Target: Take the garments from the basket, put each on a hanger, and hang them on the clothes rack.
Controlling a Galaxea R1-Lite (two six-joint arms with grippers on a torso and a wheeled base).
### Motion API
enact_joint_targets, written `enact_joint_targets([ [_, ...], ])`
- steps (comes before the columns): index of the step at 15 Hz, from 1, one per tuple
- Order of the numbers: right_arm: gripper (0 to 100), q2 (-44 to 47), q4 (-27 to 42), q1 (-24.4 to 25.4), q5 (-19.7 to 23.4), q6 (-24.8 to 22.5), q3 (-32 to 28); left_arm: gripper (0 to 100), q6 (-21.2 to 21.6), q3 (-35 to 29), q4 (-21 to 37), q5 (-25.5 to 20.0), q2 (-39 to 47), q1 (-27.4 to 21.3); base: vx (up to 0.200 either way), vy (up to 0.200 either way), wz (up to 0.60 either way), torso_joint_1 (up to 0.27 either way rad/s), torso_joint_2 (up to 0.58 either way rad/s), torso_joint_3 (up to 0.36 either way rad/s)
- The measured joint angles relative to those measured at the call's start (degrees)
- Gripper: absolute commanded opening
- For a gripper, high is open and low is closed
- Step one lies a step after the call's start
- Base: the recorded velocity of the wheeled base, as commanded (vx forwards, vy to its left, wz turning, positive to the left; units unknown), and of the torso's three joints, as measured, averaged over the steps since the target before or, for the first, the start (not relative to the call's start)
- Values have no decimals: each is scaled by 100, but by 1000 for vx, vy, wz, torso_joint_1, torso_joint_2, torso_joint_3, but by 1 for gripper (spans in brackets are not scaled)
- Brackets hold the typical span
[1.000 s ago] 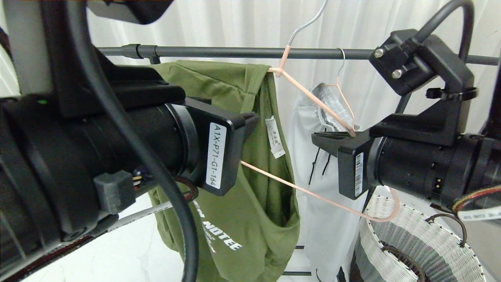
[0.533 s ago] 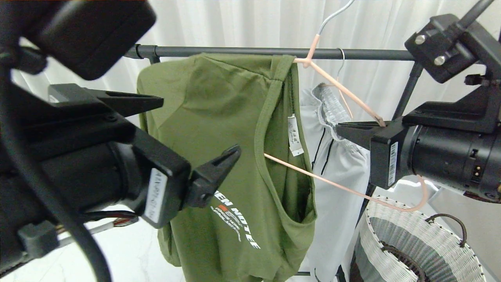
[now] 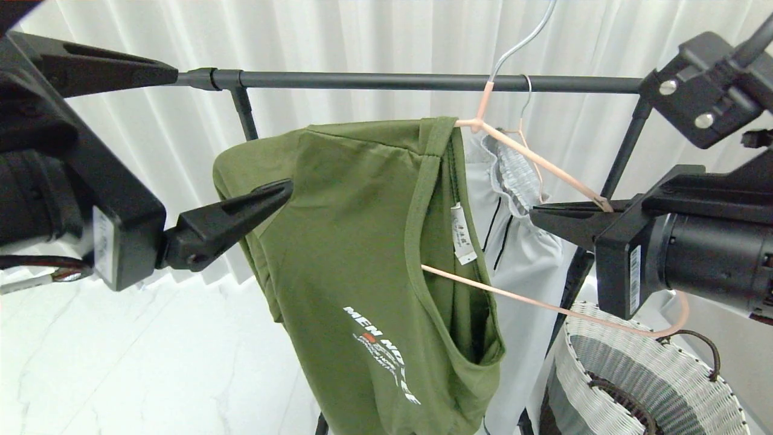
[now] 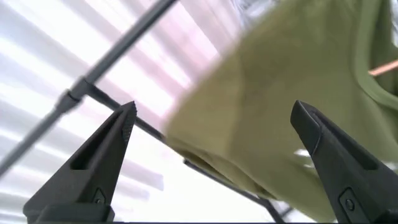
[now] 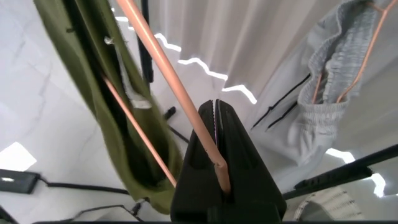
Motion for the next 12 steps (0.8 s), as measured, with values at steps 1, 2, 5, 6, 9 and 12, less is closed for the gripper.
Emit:
enact_joint_targets([
  [1, 0, -13, -6, 69, 0, -52, 4, 100, 43, -20, -101, -121, 48, 83, 0, 0, 0, 0, 0, 0],
  [2, 0, -20, -4, 133, 2, -74, 9, 100, 51, -27, -222, -197, 105, 130, 0, 0, 0, 0, 0, 0],
  [5, 0, -37, -4, 312, 16, -146, 12, 100, 51, 0, -623, -244, 380, 173, 0, 0, 0, 0, 0, 0],
  [6, 0, -44, -4, 332, 50, -245, 12, 100, 51, 11, -719, -244, 483, 177, 0, 0, 0, 0, 0, 0],
  [9, 0, -135, -4, 354, 372, -578, 33, 100, 51, 17, -751, -244, 678, 243, 0, 0, 0, 0, 0, 0],
  [12, 0, -216, -6, 362, 463, -727, 146, 100, 51, 9, -755, -246, 730, 276, 0, 0, 0, 0, 0, 0],
])
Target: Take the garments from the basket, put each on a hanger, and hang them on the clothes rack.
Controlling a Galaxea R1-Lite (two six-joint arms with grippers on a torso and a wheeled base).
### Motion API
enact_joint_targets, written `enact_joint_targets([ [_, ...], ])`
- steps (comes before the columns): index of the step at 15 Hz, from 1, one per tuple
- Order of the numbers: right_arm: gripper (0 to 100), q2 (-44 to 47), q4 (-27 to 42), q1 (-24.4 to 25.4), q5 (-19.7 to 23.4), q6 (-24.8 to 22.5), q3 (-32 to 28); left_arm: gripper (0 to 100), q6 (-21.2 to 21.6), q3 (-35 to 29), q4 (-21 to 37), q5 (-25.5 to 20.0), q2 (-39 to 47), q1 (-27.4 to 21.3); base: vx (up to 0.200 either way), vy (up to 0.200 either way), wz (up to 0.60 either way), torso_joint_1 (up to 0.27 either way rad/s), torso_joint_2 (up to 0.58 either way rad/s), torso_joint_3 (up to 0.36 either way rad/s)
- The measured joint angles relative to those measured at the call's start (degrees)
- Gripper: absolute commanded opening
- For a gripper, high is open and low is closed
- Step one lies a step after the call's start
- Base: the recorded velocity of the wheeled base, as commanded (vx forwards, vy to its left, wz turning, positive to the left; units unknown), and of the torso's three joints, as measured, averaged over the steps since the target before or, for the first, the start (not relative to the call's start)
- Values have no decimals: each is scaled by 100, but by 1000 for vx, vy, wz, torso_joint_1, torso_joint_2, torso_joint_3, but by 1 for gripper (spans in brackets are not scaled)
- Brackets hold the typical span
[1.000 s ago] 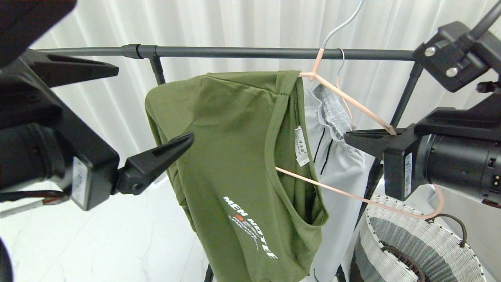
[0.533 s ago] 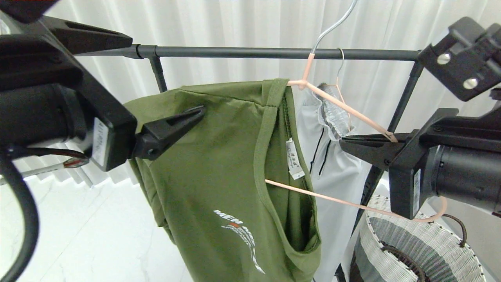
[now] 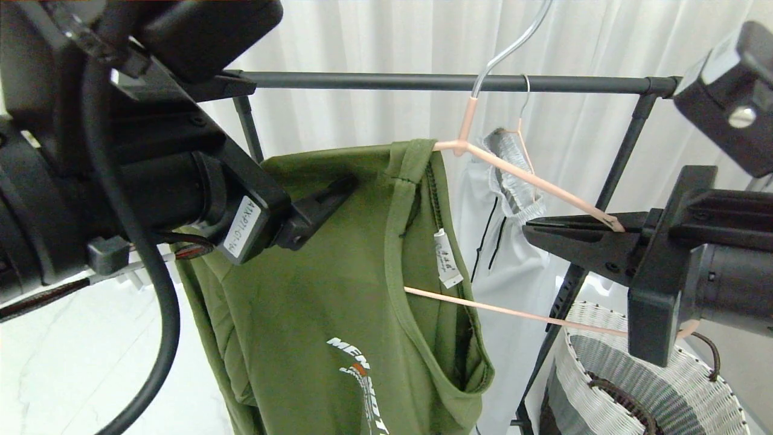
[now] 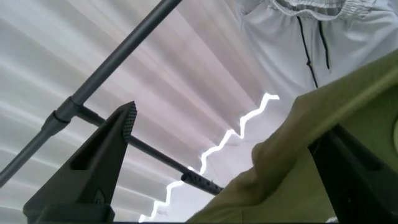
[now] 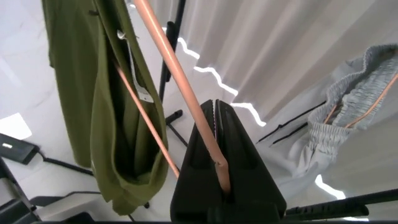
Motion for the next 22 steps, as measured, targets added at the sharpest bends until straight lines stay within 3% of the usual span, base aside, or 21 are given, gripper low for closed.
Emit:
enact_joint_targets([
  [1, 0, -11, 0, 18, 2, -5, 17, 100, -2, 6, 0, 0, 4, 0, 0, 0, 0, 0, 0, 0],
  [2, 0, -16, 0, 46, 2, -5, 23, 0, -5, 13, 2, -1, 9, 0, 0, 0, 0, 0, 0, 0],
  [15, 0, -30, 9, 168, 2, 17, 39, 0, -2, 179, -2, -226, 0, 2, 0, 0, 0, 0, 0, 0],
  [20, 0, -96, 358, 157, 18, 35, 2, 0, 11, 282, -2, -256, -99, 2, 0, 0, 0, 0, 0, 0],
  [21, 100, -104, 369, 154, 16, 35, -7, 0, 11, 291, -2, -256, -112, 2, 0, 0, 0, 0, 0, 0],
  [22, 100, -112, 430, 132, -11, 35, -11, 0, 6, 291, -9, -200, -132, 26, 0, 0, 0, 0, 0, 0],
])
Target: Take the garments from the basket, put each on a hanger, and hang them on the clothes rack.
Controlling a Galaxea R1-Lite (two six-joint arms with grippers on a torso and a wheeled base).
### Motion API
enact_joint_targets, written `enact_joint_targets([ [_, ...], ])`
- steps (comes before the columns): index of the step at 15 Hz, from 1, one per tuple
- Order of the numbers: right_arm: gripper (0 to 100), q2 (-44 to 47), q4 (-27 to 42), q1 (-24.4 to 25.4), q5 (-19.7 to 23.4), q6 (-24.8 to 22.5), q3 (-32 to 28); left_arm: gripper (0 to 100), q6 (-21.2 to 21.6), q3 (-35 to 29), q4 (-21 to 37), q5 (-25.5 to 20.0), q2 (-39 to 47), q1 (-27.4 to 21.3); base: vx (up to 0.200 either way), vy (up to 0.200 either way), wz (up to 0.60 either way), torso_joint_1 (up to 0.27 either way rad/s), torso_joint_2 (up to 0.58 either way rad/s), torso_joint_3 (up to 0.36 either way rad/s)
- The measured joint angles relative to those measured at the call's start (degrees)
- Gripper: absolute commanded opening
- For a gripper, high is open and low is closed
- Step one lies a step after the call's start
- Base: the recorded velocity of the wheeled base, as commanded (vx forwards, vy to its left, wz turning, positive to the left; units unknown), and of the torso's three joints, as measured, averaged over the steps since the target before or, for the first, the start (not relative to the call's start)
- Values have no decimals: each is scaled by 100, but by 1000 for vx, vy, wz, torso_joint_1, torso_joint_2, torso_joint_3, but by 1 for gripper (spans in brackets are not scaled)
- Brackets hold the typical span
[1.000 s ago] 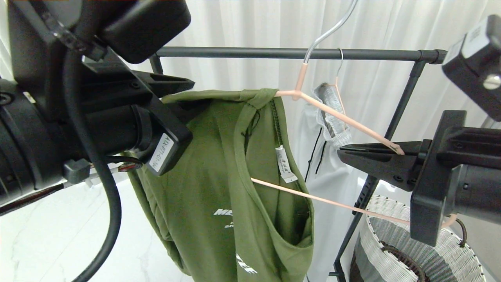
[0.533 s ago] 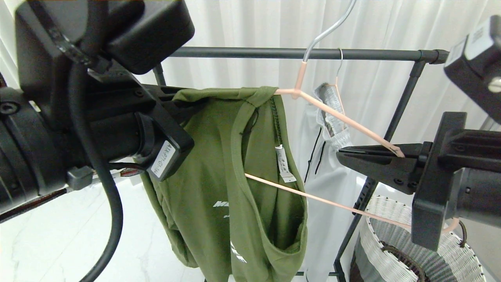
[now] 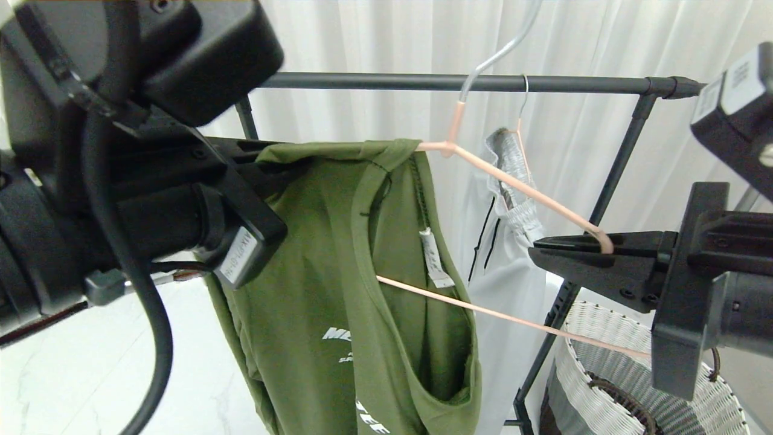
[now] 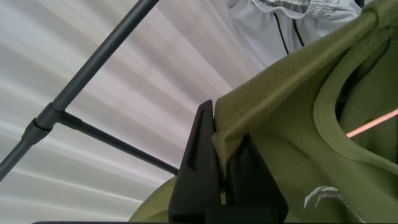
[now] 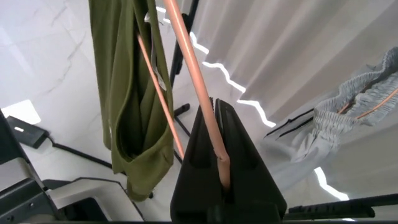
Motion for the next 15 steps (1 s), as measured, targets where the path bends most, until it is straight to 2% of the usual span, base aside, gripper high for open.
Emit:
enact_joint_targets([
  [7, 100, -83, -77, -204, -68, -21, 39, 0, 10, 4, 1, 108, -63, 93, 0, 0, 0, 0, 0, 0],
  [13, 100, -343, -66, -1045, -59, 4, 213, 0, -151, 128, -79, 840, -149, 407, 0, 0, 0, 0, 0, 0],
  [15, 100, -356, -235, -1287, -55, 72, 334, 0, -562, 146, -308, 1315, -140, 427, 0, 0, 0, 0, 0, 0],
])
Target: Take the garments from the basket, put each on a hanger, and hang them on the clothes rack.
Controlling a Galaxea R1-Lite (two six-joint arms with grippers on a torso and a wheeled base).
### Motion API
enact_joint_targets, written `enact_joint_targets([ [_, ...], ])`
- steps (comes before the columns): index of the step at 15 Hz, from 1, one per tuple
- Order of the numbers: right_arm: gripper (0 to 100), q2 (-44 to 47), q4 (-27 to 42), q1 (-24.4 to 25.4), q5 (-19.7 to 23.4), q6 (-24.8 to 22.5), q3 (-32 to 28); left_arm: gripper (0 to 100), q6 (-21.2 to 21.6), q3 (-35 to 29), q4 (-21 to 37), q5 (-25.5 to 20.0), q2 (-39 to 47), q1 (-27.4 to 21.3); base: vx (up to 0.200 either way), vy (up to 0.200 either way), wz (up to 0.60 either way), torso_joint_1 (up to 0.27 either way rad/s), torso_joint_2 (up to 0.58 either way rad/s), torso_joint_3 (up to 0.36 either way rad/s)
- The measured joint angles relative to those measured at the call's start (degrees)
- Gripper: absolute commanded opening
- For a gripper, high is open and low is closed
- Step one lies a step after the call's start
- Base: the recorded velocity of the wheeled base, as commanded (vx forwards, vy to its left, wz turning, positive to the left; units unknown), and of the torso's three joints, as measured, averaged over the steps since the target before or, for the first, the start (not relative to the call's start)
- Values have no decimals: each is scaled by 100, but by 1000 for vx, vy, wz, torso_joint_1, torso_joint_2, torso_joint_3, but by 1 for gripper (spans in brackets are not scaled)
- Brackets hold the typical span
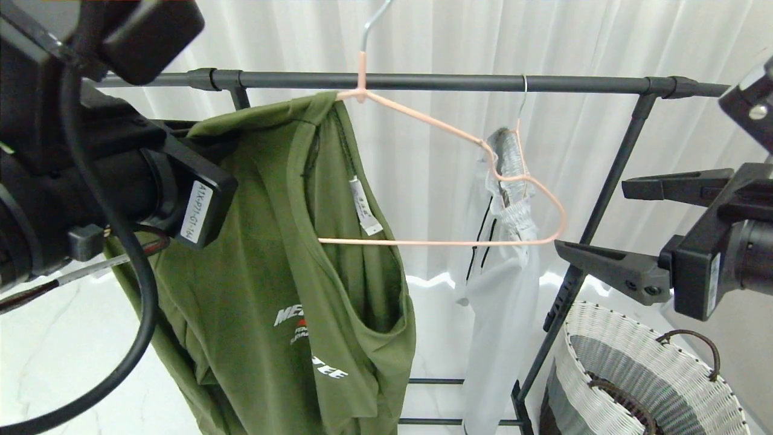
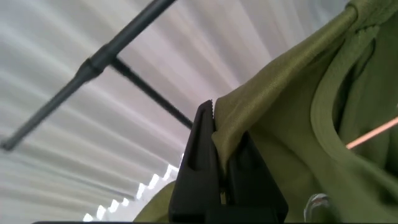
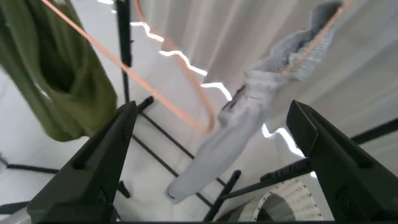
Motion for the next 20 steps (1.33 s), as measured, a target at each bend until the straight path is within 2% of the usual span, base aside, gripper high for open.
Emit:
enact_joint_targets([
  [2, 100, 20, -88, -79, 5, 244, 77, 0, -317, 17, -38, 313, 24, 2, 0, 0, 0, 0, 0, 0],
  [4, 100, 78, -176, -66, 9, 662, 118, 0, -508, 9, -154, 346, 66, 0, 0, 0, 0, 0, 0, 0],
  [6, 100, 236, -508, 190, 7, 1370, 138, 0, -519, -11, -492, 391, 112, -11, 0, 0, 0, 0, 0, 0],
  [8, 100, 535, -807, 596, -17, 1748, 138, 0, -511, -29, -811, 502, 184, -17, 0, 0, 0, 0, 0, 0],
  [12, 100, 1345, -1458, 877, -28, 1824, -96, 0, -539, -38, -835, 507, 245, -77, 0, 0, 0, 0, 0, 0],
  [18, 100, 2214, -1601, 905, -61, 1832, -592, 0, -539, -30, -892, 450, 239, -196, 0, 0, 0, 0, 0, 0],
  [20, 100, 2369, -1606, 883, -260, 1832, -599, 0, -536, -38, -917, 444, 233, -262, 0, 0, 0, 0, 0, 0],
])
